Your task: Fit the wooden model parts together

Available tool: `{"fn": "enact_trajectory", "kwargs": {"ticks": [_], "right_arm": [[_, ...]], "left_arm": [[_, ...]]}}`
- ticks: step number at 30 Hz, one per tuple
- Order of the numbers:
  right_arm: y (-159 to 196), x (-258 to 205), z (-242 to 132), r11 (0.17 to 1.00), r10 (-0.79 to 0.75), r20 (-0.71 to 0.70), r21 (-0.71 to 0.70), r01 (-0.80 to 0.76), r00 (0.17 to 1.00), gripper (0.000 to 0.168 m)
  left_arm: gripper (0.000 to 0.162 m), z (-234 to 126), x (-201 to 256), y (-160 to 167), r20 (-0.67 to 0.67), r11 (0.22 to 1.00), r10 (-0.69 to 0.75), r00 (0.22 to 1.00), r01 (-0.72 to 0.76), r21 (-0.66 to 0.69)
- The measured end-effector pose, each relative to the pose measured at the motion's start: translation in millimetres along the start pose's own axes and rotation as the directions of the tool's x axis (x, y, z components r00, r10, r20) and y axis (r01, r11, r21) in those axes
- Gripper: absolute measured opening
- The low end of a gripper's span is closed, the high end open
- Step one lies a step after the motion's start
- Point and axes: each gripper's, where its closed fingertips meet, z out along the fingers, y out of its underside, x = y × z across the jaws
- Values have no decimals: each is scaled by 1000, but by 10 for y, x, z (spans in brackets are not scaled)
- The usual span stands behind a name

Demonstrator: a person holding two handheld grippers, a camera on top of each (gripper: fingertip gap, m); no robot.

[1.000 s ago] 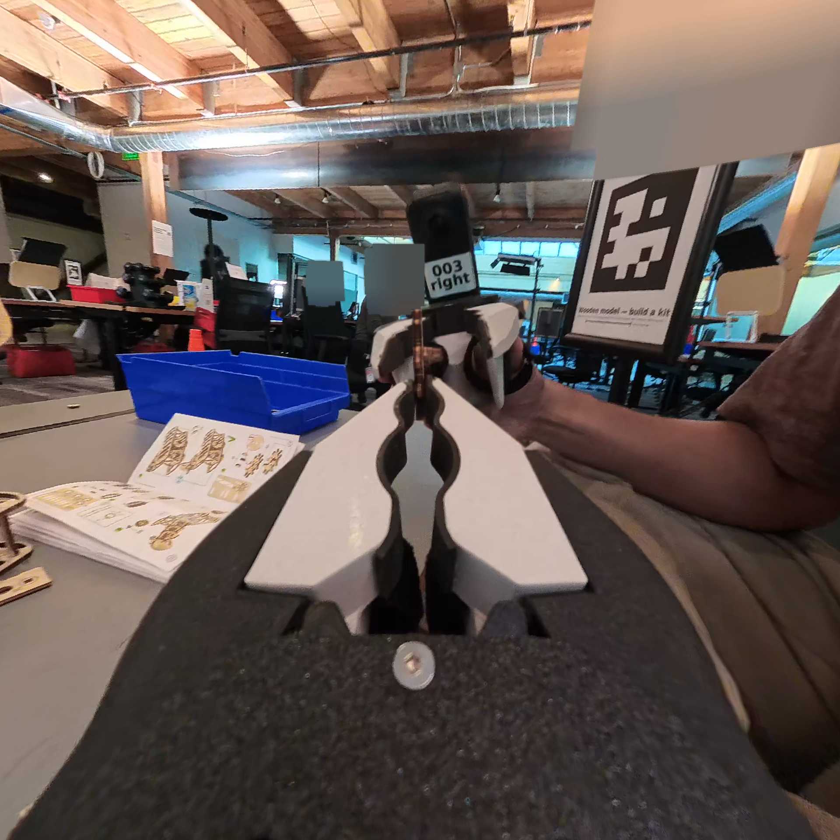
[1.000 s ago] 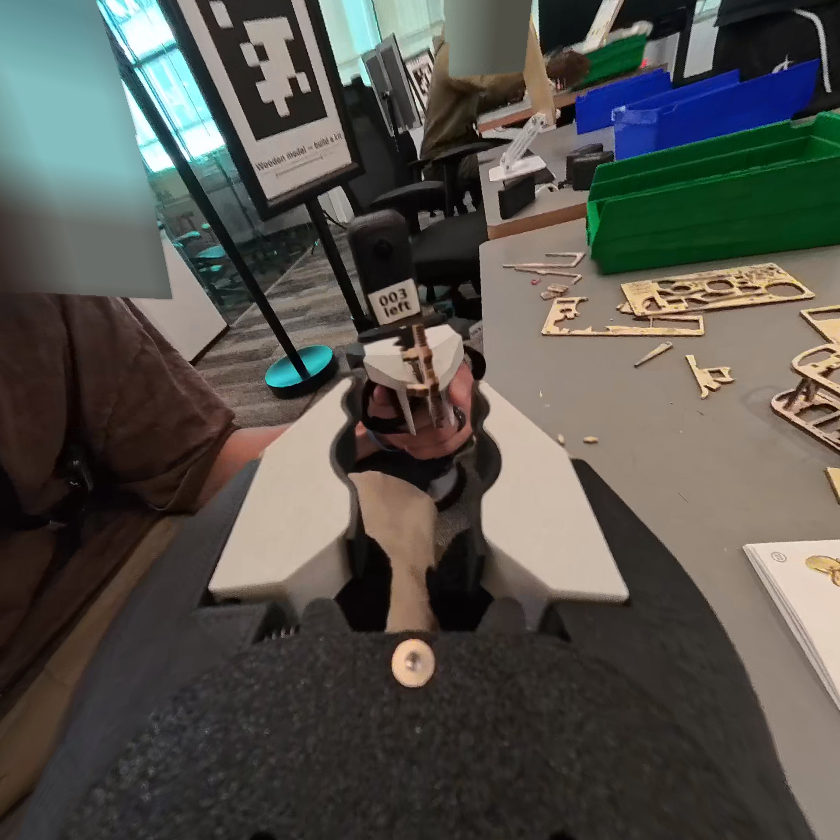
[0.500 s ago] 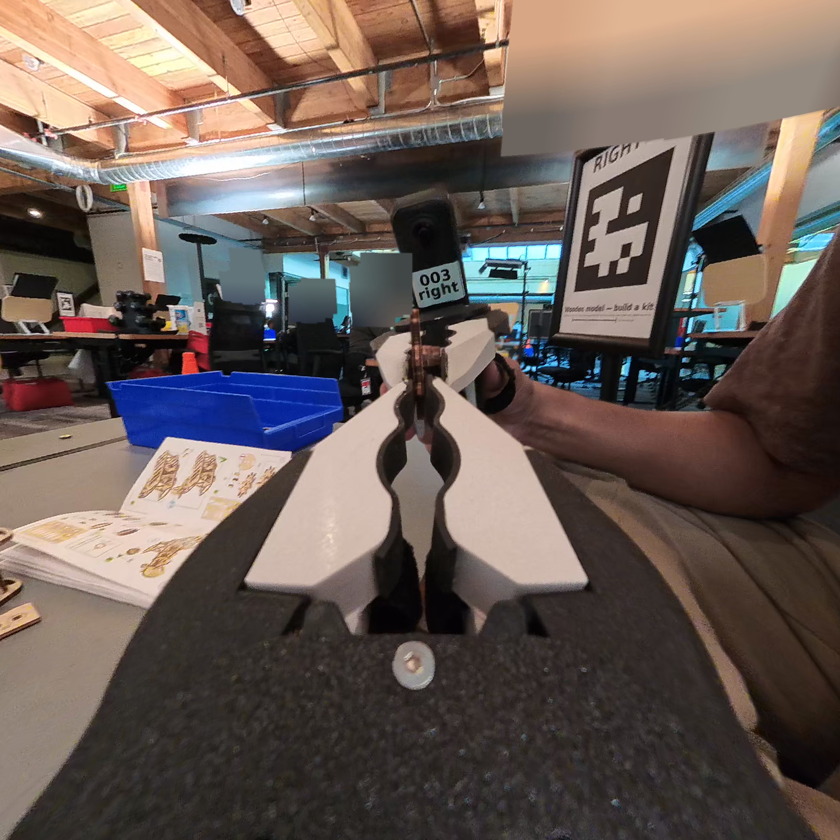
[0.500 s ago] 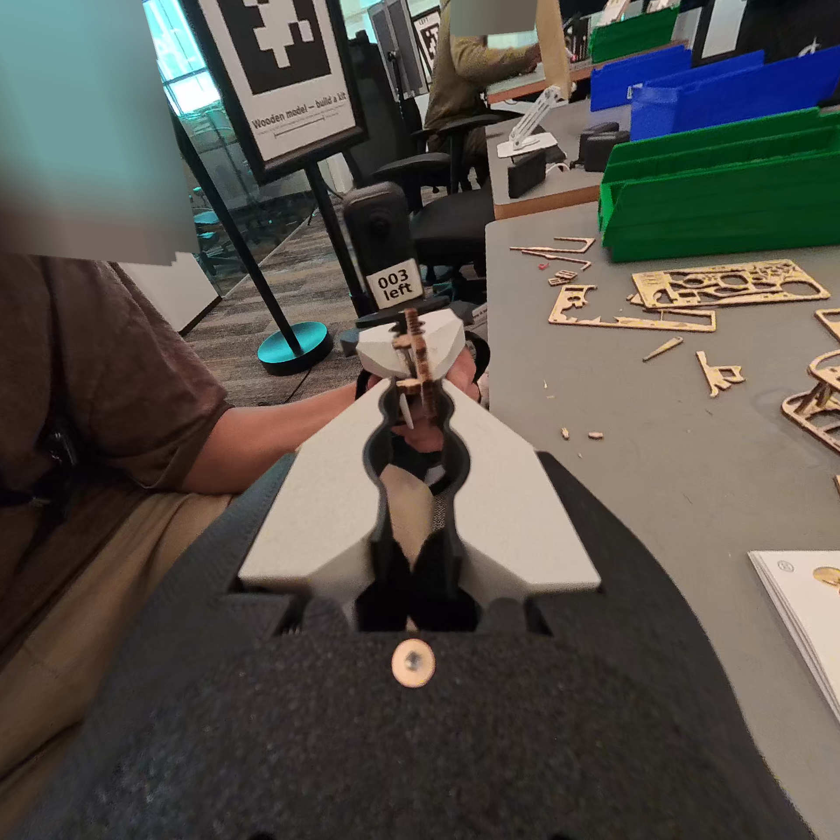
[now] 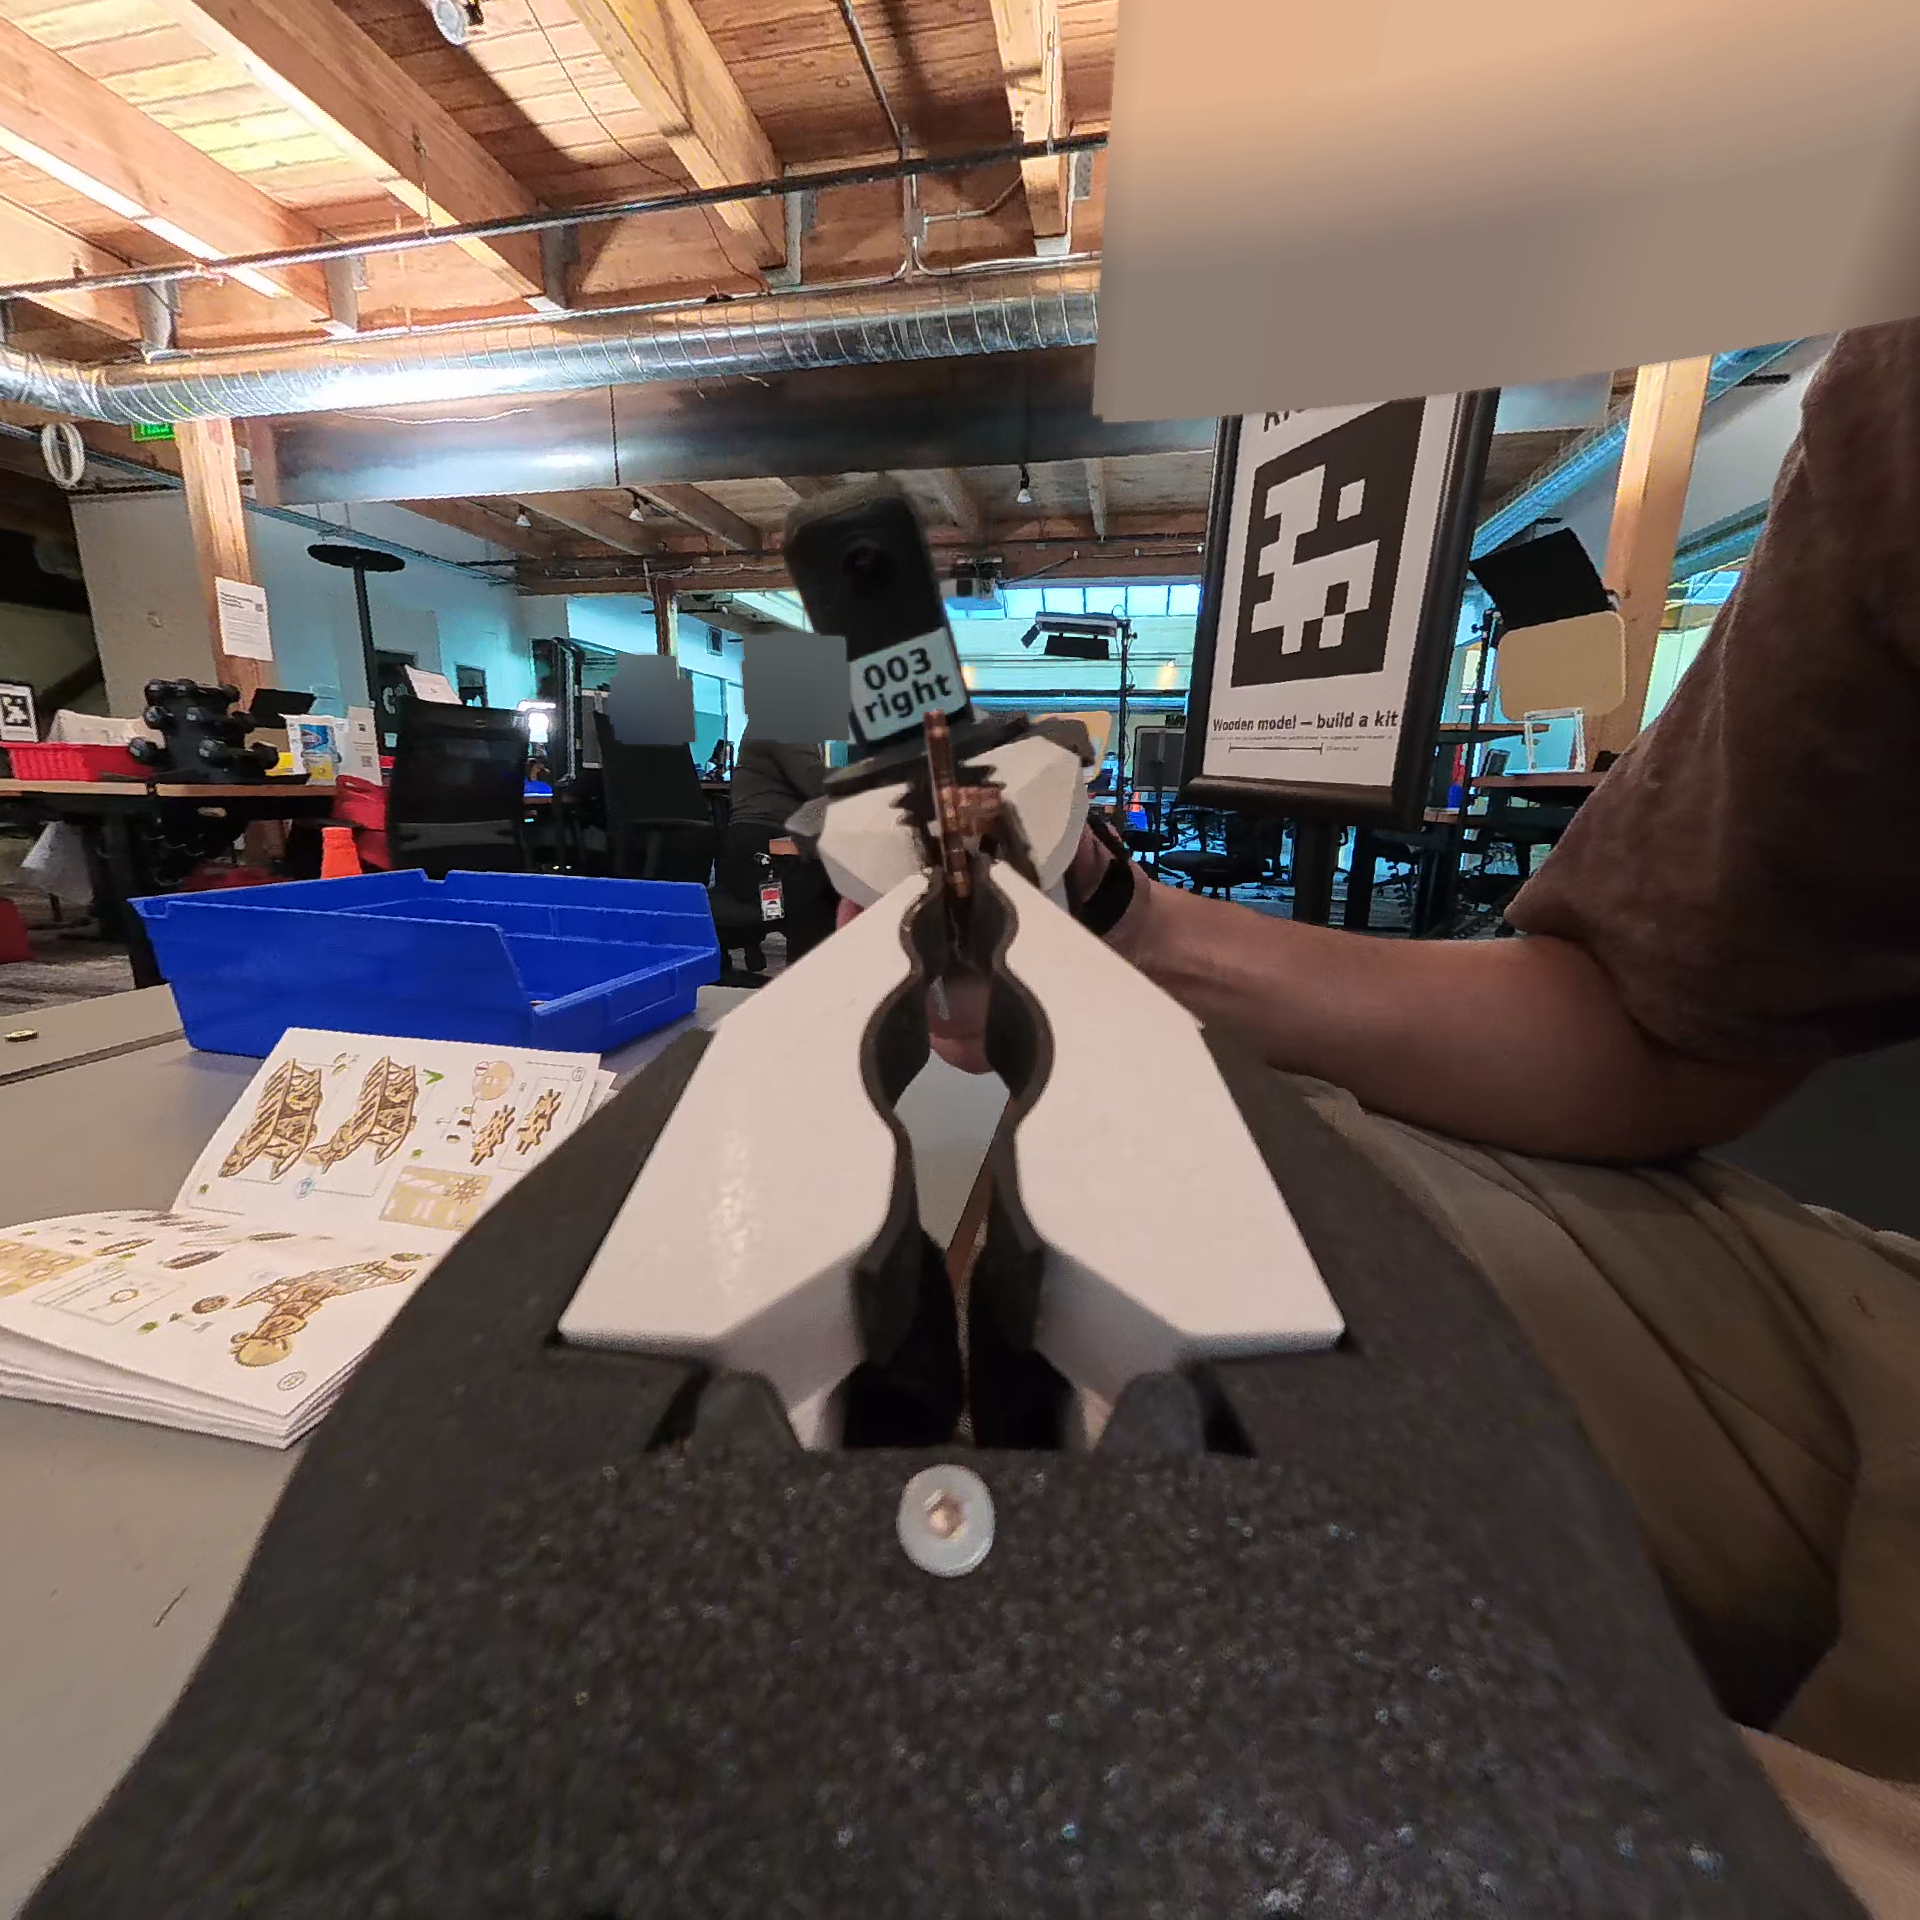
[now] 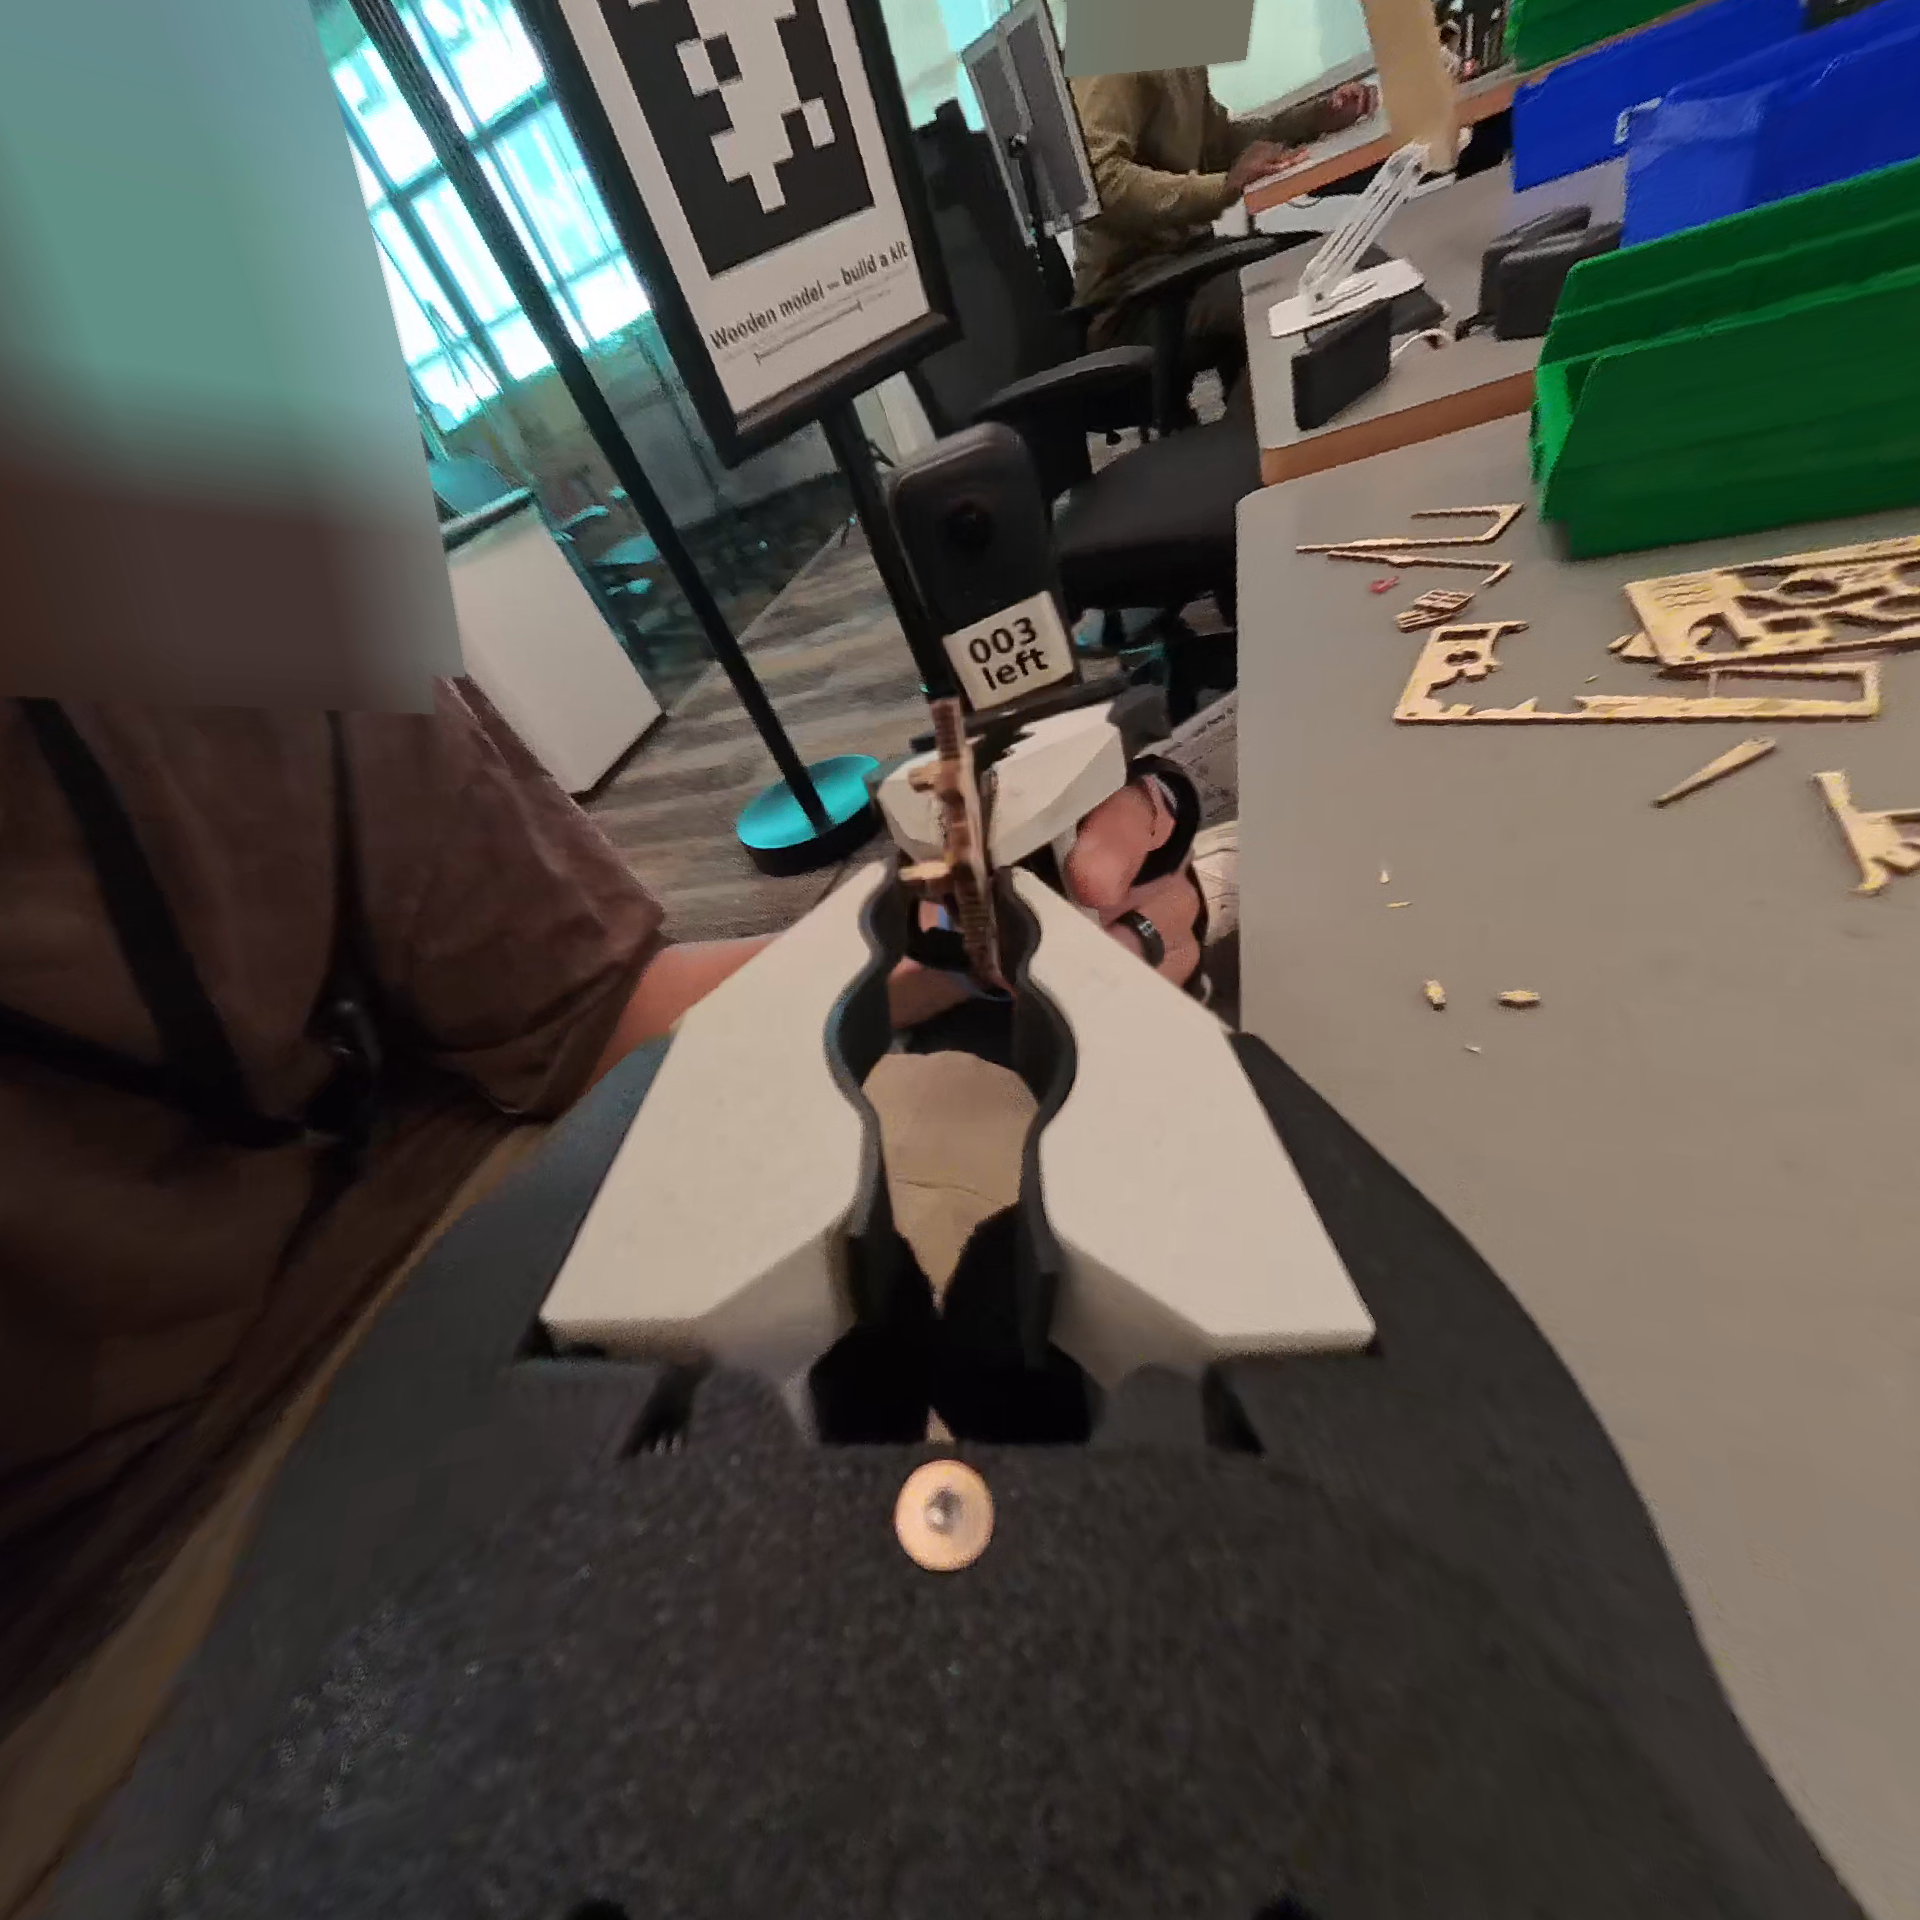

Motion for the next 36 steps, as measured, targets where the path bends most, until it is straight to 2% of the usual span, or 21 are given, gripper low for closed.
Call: {"fn": "enact_trajectory", "kwargs": {"ticks": [3, 7, 9, 14, 23, 28, 29, 30, 31, 33, 34, 36], "right_arm": [[2, 2, 4, 1000, 6, 0, -4, -6, 1000, 18], [-9, 42, 14, 1000, 1, -24, 1, -1, 1000, 28], [-17, 19, 14, 1000, -21, -18, 6, 21, 1000, 20], [-15, 54, 9, 991, -133, -95, -15, 132, 987, 13], [6, 89, -12, 978, -208, -148, -64, 201, 967, 10], [98, 241, -126, 931, -338, -271, -237, 278, 901, 11], [136, 278, -151, 911, -376, -296, -292, 291, 878, 11], [186, 311, -175, 885, -416, -314, -355, 301, 853, 10], [232, 336, -188, 858, -452, -324, -412, 306, 831, 11], [299, 365, -189, 812, -507, -336, -493, 311, 794, 11], [340, 366, -177, 786, -534, -329, -533, 315, 779, 11], [429, 369, -156, 734, -574, -309, -605, 309, 758, 11]], "left_arm": [[1, -3, 1, 7, -4, 1000, -8, 1000, 8, -6], [1, -12, 0, 1, -6, 1000, -11, 1000, 11, -2], [1, -9, -12, 7, -1, 1000, -12, 1000, 12, -6], [1, -22, -29, 13, 2, 1000, -27, 1000, 27, -8], [1, -14, -50, 34, 16, 1000, -25, 1000, 25, -14], [7, 27, -187, 197, 121, 989, -17, 992, 34, -144], [14, 14, -200, 183, 133, 988, -14, 991, 34, -148], [30, 2, -179, 138, 122, 989, -22, 992, 39, -141], [32, -9, -171, 110, 120, 987, -30, 992, 48, -151], [36, -50, -244, 198, 178, 963, 39, 983, 10, -268], [36, -78, -271, 254, 200, 944, 72, 977, -2, -329], [31, -103, -259, 258, 209, 930, 86, 974, -3, -368]]}}
